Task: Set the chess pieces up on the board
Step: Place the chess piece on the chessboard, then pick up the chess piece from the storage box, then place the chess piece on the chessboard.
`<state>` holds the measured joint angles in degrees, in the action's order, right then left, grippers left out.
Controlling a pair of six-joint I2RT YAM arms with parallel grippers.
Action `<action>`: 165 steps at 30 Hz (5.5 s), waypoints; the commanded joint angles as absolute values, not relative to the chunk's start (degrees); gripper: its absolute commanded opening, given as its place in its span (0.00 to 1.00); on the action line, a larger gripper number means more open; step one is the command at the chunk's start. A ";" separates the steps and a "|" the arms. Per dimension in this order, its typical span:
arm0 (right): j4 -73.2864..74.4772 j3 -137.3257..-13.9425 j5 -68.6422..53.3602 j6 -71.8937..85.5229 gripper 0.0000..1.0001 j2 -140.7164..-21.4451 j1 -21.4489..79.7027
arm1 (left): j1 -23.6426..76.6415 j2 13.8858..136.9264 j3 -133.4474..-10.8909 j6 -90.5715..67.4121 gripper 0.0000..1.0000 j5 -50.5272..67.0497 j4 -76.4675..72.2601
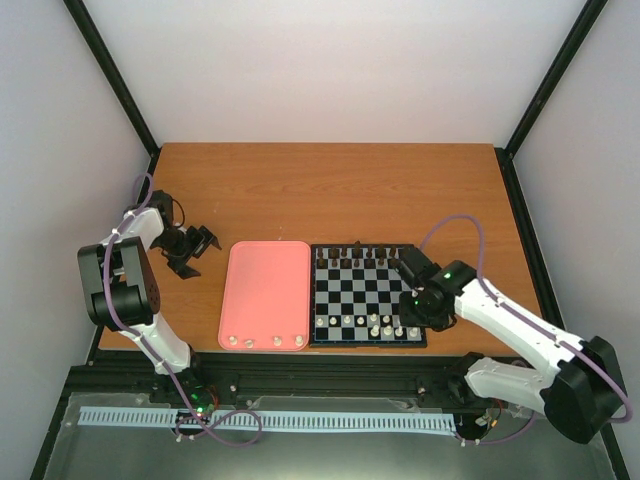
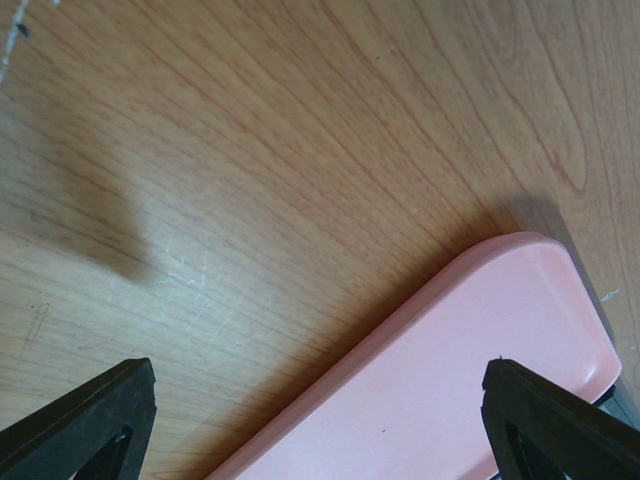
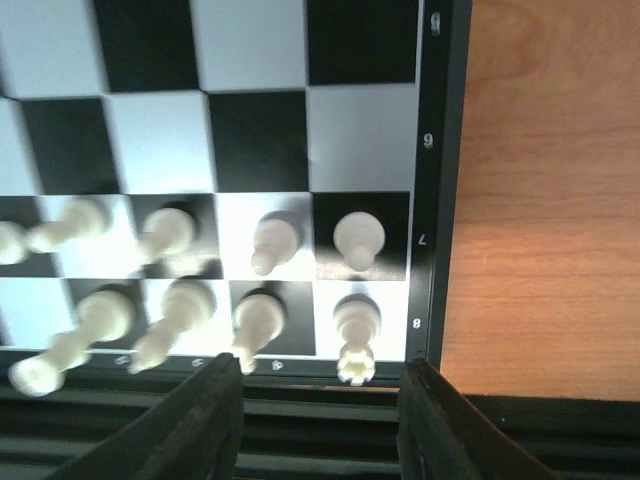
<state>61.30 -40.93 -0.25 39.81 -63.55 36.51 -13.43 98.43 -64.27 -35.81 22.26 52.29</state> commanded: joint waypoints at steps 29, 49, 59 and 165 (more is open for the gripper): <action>60.91 -93.73 -5.58 18.13 0.56 -109.86 67.22 | -13.01 97.12 -65.25 -35.42 1.00 22.65 51.74; 58.90 -94.41 -5.40 14.71 0.54 -113.10 70.18 | -12.22 96.81 -65.31 -35.50 1.00 22.82 51.60; 54.47 -109.61 -9.54 9.74 0.53 -124.00 73.08 | -12.22 98.58 -68.02 -35.55 1.00 22.70 53.32; 40.57 -61.39 -0.30 28.47 0.03 -95.93 66.82 | -12.41 101.95 -70.75 -34.80 1.00 22.12 53.83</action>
<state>42.24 -62.02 -2.48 27.27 -96.12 67.61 -12.47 101.91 -68.99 -35.77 22.28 53.01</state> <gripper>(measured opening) 0.071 0.998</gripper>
